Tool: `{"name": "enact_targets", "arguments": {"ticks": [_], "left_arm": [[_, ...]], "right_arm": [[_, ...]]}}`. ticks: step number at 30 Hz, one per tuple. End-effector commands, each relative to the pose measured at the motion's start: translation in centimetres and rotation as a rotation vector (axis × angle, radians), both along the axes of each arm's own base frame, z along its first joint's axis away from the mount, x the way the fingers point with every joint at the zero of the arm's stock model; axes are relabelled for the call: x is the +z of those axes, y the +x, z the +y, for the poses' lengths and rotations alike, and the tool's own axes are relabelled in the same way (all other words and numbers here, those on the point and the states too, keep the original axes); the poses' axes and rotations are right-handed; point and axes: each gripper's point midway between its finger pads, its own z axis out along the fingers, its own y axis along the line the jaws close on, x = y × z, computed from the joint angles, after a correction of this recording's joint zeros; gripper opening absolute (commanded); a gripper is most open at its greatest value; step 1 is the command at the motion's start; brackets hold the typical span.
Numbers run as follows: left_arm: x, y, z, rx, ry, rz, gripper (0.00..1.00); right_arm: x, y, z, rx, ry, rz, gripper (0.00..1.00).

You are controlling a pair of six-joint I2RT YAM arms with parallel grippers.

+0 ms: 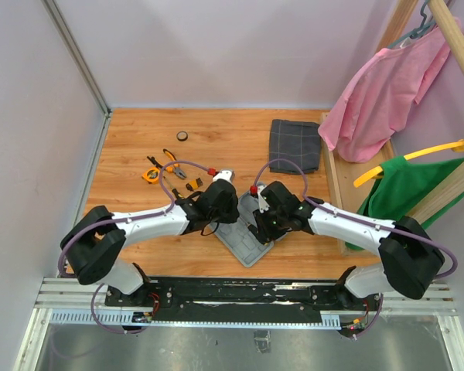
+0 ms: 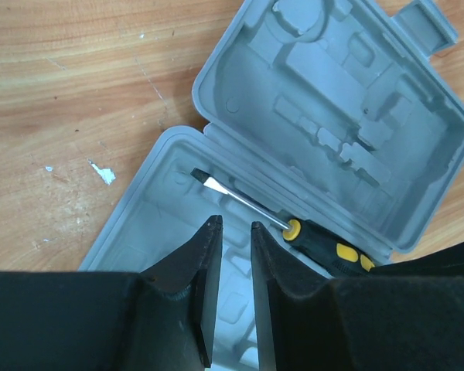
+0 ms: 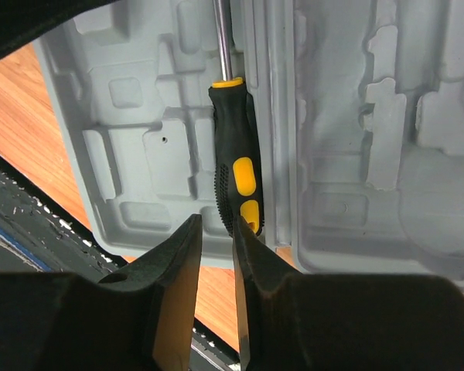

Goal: Sort the tools into containers
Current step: Adjust the screwdriver in the storage box.

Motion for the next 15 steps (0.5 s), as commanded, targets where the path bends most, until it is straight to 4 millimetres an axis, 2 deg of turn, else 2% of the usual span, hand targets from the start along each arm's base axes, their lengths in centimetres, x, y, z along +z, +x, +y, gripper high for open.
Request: {"name": "enact_targets", "arguments": {"ticks": [1, 15], "left_arm": [[-0.2, 0.2, -0.9, 0.014, -0.015, 0.026, 0.26], [-0.6, 2.0, -0.7, 0.154, -0.03, 0.013, 0.26]], "right_arm": [[-1.2, -0.9, -0.2, 0.012, -0.03, 0.027, 0.24], [-1.7, -1.1, -0.3, 0.016, -0.046, 0.038, 0.23]]}}
